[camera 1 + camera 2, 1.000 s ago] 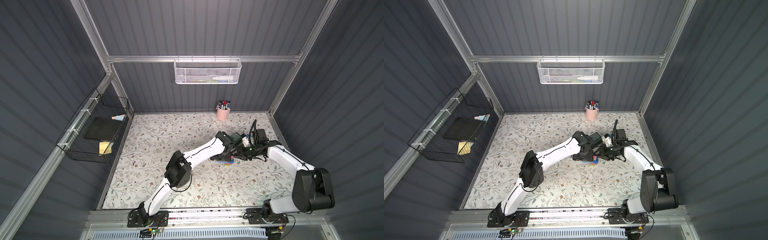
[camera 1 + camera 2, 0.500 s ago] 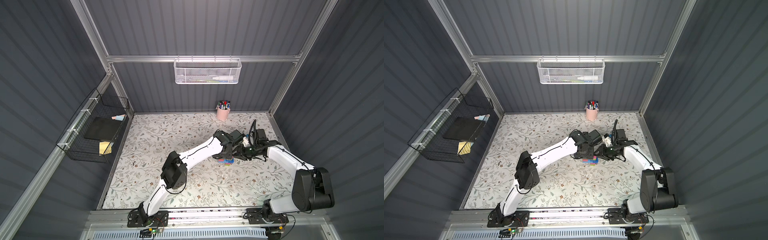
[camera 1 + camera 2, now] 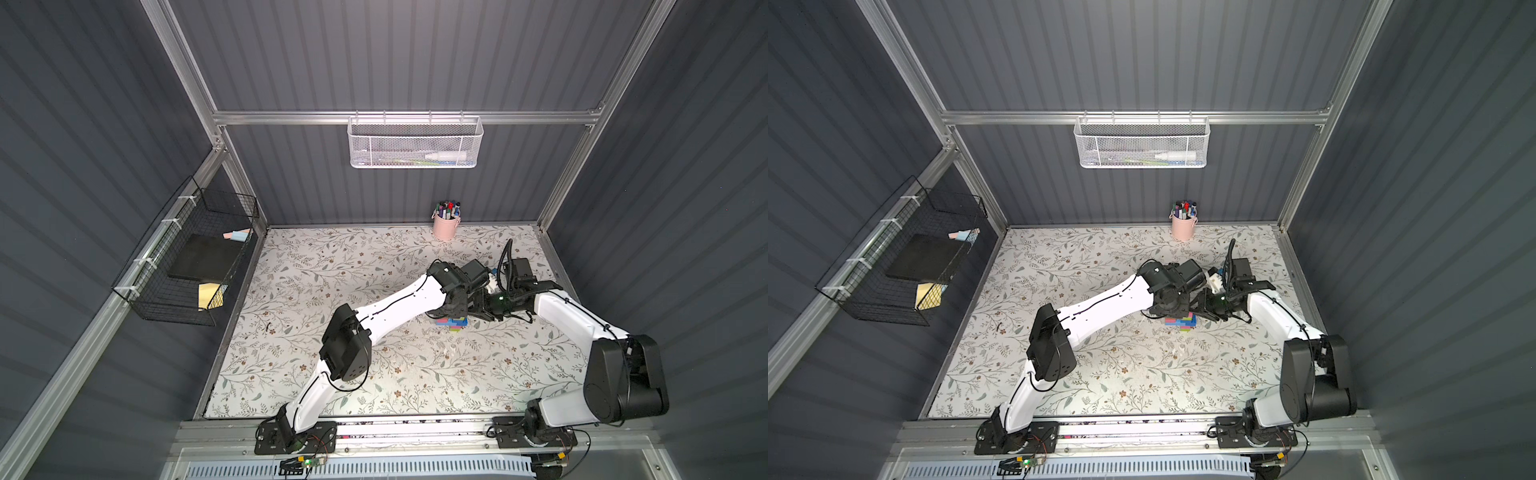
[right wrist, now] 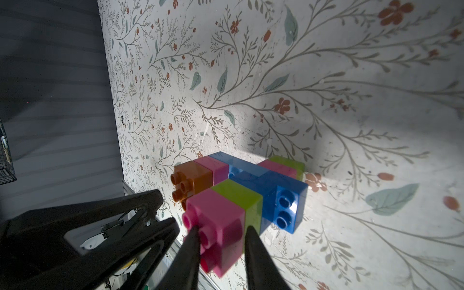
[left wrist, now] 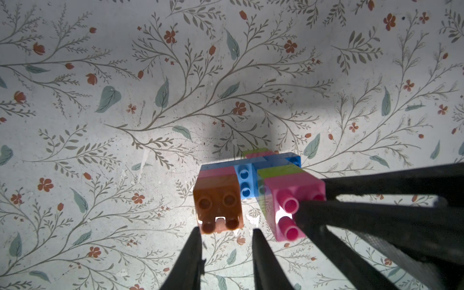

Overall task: Assemble the number 4 with lego
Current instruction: Assemble the lego brick with the lego brick.

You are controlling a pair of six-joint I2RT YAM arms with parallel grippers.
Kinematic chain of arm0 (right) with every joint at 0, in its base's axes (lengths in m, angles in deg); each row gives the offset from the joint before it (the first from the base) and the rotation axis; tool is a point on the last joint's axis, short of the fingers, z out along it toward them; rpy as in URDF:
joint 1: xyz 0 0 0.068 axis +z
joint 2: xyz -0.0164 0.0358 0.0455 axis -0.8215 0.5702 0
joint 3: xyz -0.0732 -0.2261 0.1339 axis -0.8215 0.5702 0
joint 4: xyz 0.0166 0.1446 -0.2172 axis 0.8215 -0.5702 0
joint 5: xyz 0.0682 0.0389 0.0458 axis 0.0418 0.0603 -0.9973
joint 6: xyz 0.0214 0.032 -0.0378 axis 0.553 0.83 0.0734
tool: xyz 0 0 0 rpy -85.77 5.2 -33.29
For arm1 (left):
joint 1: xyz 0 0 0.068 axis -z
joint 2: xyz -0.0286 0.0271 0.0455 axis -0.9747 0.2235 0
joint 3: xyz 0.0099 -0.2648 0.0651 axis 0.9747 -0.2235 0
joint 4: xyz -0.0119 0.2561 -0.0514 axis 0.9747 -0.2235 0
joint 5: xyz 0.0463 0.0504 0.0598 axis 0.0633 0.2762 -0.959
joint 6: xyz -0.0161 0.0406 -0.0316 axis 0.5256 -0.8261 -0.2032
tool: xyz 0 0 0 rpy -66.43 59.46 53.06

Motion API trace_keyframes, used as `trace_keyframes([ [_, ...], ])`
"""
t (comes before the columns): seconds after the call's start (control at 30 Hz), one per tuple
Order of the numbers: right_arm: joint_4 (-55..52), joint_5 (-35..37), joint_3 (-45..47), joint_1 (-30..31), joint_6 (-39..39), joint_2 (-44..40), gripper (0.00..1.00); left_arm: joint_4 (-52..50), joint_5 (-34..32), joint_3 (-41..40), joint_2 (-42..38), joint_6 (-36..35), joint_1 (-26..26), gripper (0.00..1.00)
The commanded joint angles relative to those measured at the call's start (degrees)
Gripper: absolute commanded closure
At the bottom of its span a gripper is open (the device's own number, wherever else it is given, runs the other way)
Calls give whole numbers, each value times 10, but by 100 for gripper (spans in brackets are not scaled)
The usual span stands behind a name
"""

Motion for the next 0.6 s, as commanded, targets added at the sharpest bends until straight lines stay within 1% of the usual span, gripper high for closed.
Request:
trace_keyframes([
  [0.0,-76,98,37,5,-12,35,69,-7,-4,2,-6,-5,-2,71],
  [0.2,-76,99,38,5,-12,35,69,-18,-10,22,9,-16,-6,74],
  [0.47,-76,99,39,5,-12,35,69,-30,-5,17,23,-17,-11,83],
  [0.57,-76,100,39,5,-12,35,69,-27,-1,7,27,-15,-11,84],
])
